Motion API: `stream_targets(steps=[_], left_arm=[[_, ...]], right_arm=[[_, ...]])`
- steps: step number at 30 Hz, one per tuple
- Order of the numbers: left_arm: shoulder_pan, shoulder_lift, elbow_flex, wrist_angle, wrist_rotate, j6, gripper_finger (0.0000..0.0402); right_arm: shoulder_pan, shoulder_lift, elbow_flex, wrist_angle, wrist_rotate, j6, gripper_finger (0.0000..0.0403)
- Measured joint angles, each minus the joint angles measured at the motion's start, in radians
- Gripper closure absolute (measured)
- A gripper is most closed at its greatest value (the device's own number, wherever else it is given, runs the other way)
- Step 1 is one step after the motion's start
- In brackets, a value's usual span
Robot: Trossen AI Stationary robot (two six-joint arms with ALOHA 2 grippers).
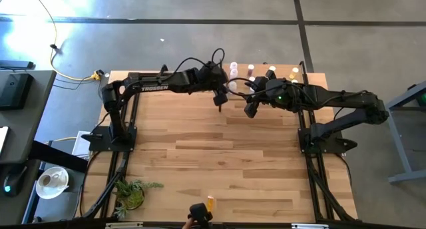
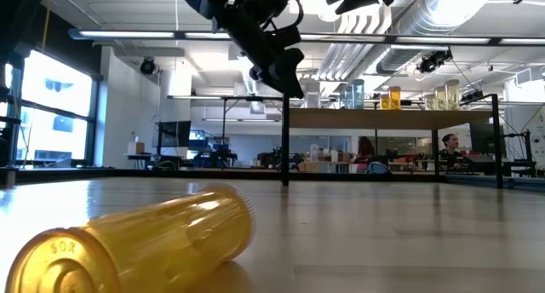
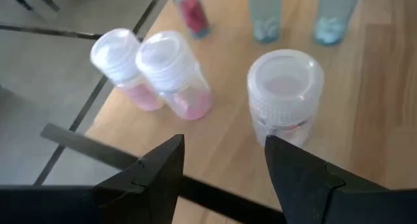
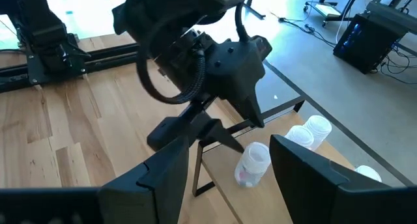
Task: Pick and place medicine bottles onto shelf by color
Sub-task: Adjust the transparent pill bottles on the shelf, then put the orange pill bottle on the shelf aligned with the other orange pill bottles
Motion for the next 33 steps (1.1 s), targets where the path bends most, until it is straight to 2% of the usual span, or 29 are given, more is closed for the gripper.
stream_targets(steps=[13,23,26,30,33], left_arm=[[-0.004,-0.001,0.0,0.022,-0.052,0.015,0.0197],[-0.025,-0.122,0.0,-0.036,-0.038,0.045,0.0197],[-0.03,-0.173,0.0,-0.084,0.025,0.045,0.0197],[-0.028,-0.24,-0.001,-0.164,0.202,-0.008,0.0197],[-0.027,-0.297,-0.065,-0.105,0.317,-0.043,0.0197]], right_arm=[[0.0,0.0,0.0,-0.004,0.0,0.0,0.0197],[0.0,-0.047,0.0,-0.066,0.03,0.0,0.0197],[0.0,-0.081,0.0,-0.091,0.037,0.0,0.0197],[0.0,-0.126,0.0,-0.136,0.046,0.01,0.0197],[0.0,-0.15,0.0,-0.203,0.073,0.049,0.0197]])
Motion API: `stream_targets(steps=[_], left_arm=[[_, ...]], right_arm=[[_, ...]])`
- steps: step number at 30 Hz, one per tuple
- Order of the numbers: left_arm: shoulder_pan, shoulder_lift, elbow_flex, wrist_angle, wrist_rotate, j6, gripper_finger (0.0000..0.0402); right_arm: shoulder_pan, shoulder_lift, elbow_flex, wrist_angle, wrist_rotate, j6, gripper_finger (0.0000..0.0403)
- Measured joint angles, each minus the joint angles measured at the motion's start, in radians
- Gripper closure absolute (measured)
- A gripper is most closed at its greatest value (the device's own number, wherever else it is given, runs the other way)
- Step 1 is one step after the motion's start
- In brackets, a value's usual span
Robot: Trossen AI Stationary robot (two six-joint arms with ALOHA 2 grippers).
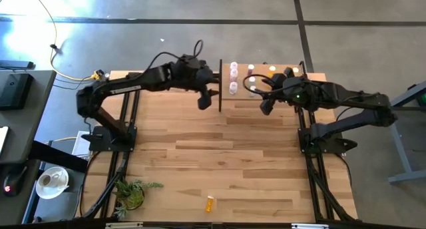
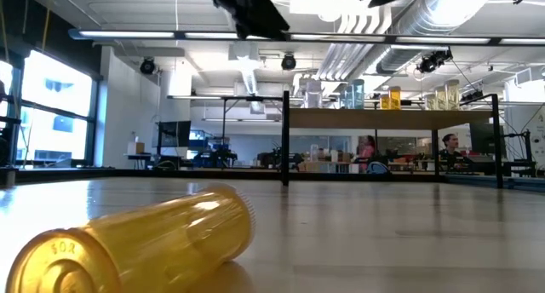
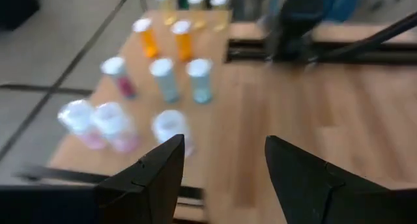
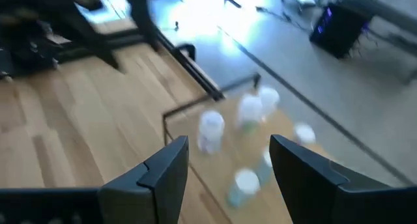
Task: Pick and place medicine bottles onto shelf by color
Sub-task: Put the orange pill bottle on the shelf aligned with the other orange pill bottles
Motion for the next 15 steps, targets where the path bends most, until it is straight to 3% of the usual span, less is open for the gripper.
stream_targets(steps=[7,15], left_arm=[[-0.017,-0.122,-0.281,0.221,0.04,-0.087,0.0197],[-0.059,-0.217,-0.514,0.39,0.04,-0.149,0.0197]], right_arm=[[0.0,-0.008,-0.004,-0.269,0.042,0.218,0.0197],[0.018,-0.059,-0.128,-0.345,0.034,0.401,0.0197]])
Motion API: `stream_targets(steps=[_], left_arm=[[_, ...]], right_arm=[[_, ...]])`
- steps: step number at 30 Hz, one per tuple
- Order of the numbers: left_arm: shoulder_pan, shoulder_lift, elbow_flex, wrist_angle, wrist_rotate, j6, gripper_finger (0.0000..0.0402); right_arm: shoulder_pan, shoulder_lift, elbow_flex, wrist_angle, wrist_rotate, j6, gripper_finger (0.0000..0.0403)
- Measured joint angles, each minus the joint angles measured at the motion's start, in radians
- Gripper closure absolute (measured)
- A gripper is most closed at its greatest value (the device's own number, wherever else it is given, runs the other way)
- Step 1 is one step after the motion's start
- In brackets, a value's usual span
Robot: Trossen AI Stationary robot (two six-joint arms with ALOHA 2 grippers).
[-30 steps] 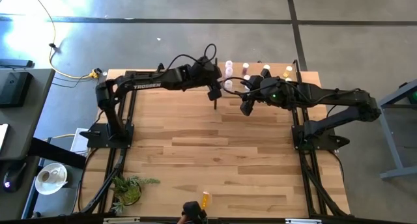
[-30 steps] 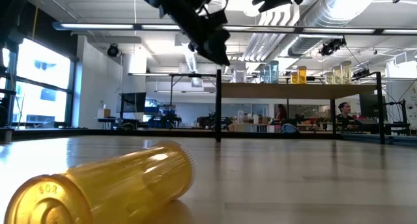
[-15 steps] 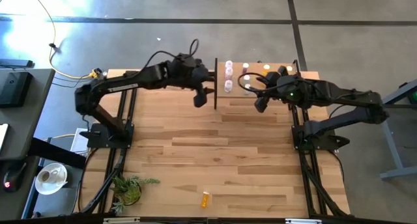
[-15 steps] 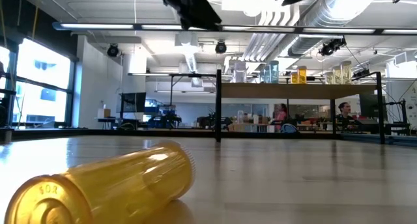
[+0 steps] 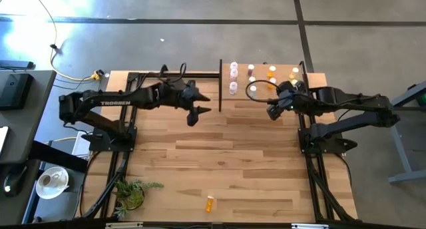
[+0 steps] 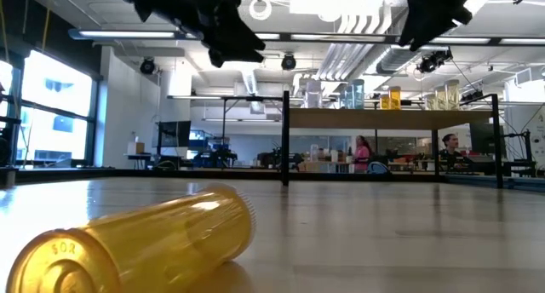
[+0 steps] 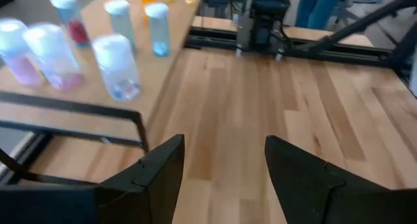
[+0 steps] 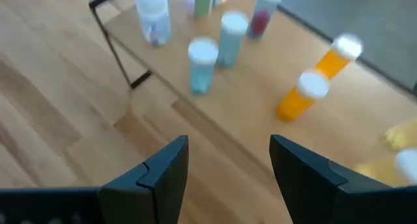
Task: Pick and place medicine bottles onto shelf by color
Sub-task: Put the orange pill bottle on the shelf aligned with the other orange pill bottles
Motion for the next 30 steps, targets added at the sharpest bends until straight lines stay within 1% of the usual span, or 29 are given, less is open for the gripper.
stream_targets(steps=[6,10,14,18,23,27,30], left_arm=[[-0.034,-0.066,-0.1,0.032,-0.011,-0.048,0.0197],[-0.058,-0.109,-0.146,0.03,-0.018,-0.082,0.0197],[-0.089,-0.154,-0.158,-0.055,-0.018,-0.138,0.0197],[-0.135,-0.194,-0.158,-0.182,-0.02,-0.191,0.0197],[-0.221,-0.222,-0.158,-0.3,-0.034,-0.253,0.0197],[-0.302,-0.223,-0.158,-0.328,-0.109,-0.288,0.0197],[-0.358,-0.223,-0.158,-0.333,-0.176,-0.29,0.0197]], right_arm=[[0.05,-0.046,-0.102,0.014,-0.083,0.132,0.0197],[0.101,-0.052,-0.167,0.05,-0.107,0.229,0.0197],[0.151,-0.051,-0.236,0.146,-0.14,0.285,0.0197],[0.196,-0.051,-0.294,0.275,-0.143,0.291,0.0197],[0.229,-0.051,-0.352,0.445,-0.143,0.238,0.0197],[0.25,-0.044,-0.39,0.612,-0.158,0.192,0.0197],[0.276,-0.016,-0.391,0.68,-0.172,0.179,0.0197]])
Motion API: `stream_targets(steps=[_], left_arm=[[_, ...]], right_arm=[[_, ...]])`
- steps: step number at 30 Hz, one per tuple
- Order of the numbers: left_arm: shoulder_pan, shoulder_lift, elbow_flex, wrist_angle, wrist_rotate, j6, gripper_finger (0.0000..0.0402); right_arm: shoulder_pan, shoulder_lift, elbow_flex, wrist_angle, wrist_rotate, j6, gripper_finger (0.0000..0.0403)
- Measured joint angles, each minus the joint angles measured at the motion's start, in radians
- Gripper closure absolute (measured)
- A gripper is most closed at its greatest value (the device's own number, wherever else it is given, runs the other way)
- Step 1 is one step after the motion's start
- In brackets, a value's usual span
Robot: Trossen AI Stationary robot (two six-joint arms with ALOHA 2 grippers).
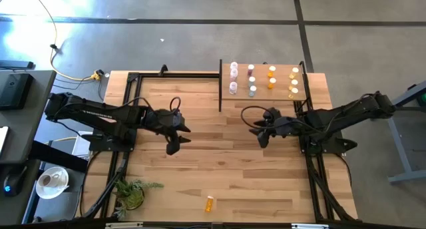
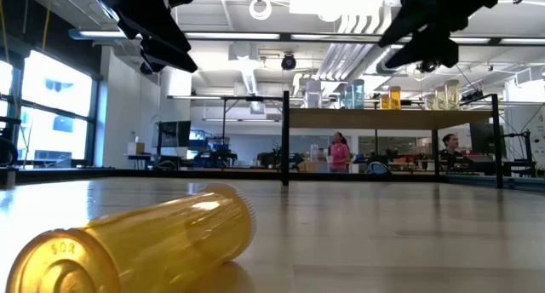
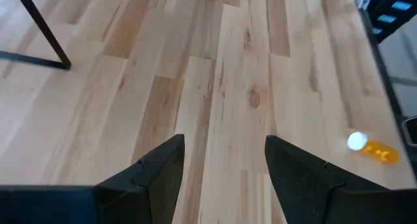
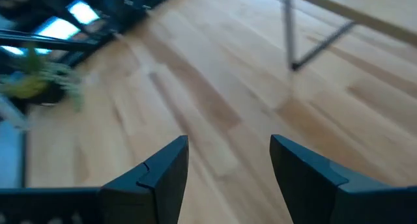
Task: Pick and place medicine bottles onto shelf by color
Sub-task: Put the orange pill bottle on the shelf aligned with the other orange pill bottles
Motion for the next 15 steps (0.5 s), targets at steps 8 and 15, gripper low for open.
stream_targets(steps=[8,15], left_arm=[[-0.072,0.0,0.0,-0.034,-0.188,0.062,0.0197],[-0.041,0.001,0.013,-0.037,-0.255,0.208,0.0197]], right_arm=[[0.117,0.104,0.0,0.267,-0.004,0.03,0.0197],[0.203,0.236,0.088,0.392,0.025,0.04,0.0197]])
